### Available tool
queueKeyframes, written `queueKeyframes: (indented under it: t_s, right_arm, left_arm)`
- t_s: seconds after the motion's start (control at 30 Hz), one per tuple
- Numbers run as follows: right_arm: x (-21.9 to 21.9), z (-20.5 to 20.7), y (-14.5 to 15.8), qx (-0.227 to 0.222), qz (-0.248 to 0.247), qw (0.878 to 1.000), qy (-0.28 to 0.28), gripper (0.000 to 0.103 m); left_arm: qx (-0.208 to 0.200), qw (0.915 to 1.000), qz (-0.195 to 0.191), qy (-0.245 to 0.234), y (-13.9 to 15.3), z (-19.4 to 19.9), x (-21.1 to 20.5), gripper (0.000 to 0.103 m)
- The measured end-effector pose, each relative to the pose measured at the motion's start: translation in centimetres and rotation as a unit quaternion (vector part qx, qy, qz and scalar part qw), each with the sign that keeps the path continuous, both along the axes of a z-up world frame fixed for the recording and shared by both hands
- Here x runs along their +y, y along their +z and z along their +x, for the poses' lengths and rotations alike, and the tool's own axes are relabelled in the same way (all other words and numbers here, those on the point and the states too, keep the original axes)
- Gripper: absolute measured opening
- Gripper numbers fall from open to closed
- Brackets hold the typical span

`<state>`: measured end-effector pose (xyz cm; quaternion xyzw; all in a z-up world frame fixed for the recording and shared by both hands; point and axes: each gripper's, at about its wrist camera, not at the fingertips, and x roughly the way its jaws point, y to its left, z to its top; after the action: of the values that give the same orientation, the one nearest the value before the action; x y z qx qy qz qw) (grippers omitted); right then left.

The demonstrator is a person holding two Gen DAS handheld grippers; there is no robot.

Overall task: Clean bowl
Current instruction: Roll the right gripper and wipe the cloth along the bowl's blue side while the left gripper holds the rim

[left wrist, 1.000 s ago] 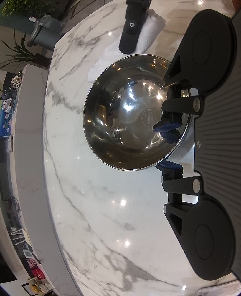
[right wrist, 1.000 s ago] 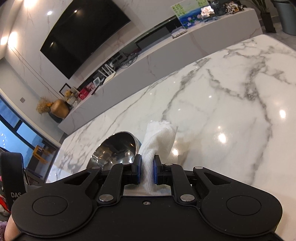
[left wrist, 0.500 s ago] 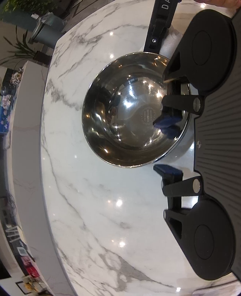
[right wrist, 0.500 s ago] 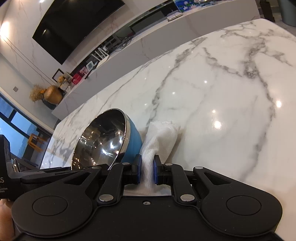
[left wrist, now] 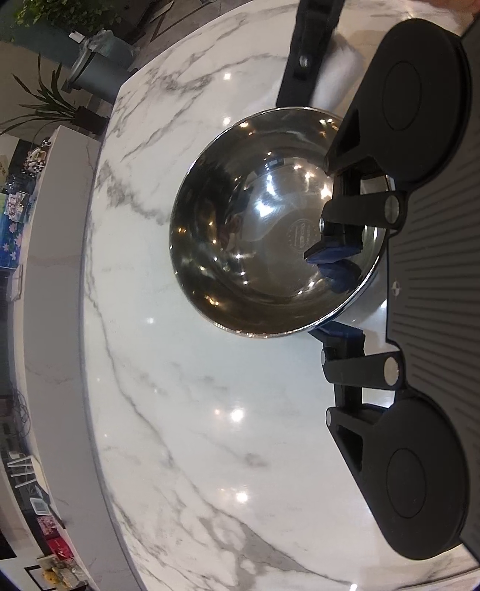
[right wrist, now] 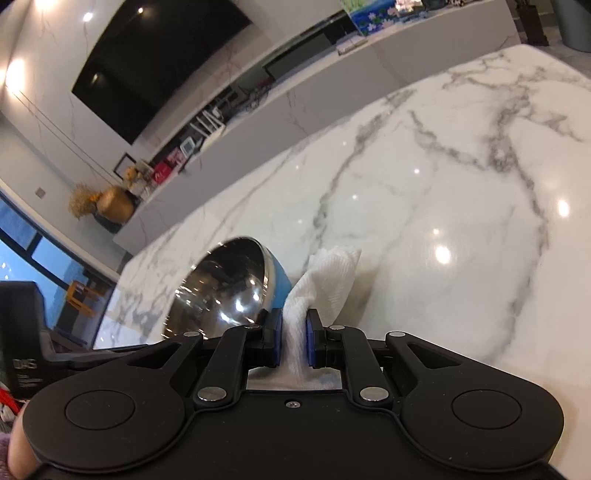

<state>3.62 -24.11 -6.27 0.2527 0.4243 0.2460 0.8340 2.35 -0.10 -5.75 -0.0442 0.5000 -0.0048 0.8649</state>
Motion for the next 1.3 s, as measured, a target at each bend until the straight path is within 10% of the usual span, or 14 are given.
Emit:
queueKeyframes:
  t_s: [0.3, 0.9, 1.3]
  right_arm:
    - [-0.7, 0.3, 0.0, 0.009, 0.019, 1.000, -0.004, 0.012]
    - [1.6, 0.2, -1.7, 0.041, -0.030, 0.998, 0.033, 0.012]
    - [-1.1, -0.1, 0.9, -0.008, 0.026, 1.000, 0.007, 0.012]
  left_arm:
    - [0.011, 0.9998, -0.007, 0.016, 0.1, 0.0, 0.3, 0.045]
    - [0.007, 1.0000, -0.001, -0.006, 0.2, 0.0, 0.1, 0.030]
    - [0.027, 0.9996, -0.011, 0.005, 0.0, -0.2, 0.3, 0.048]
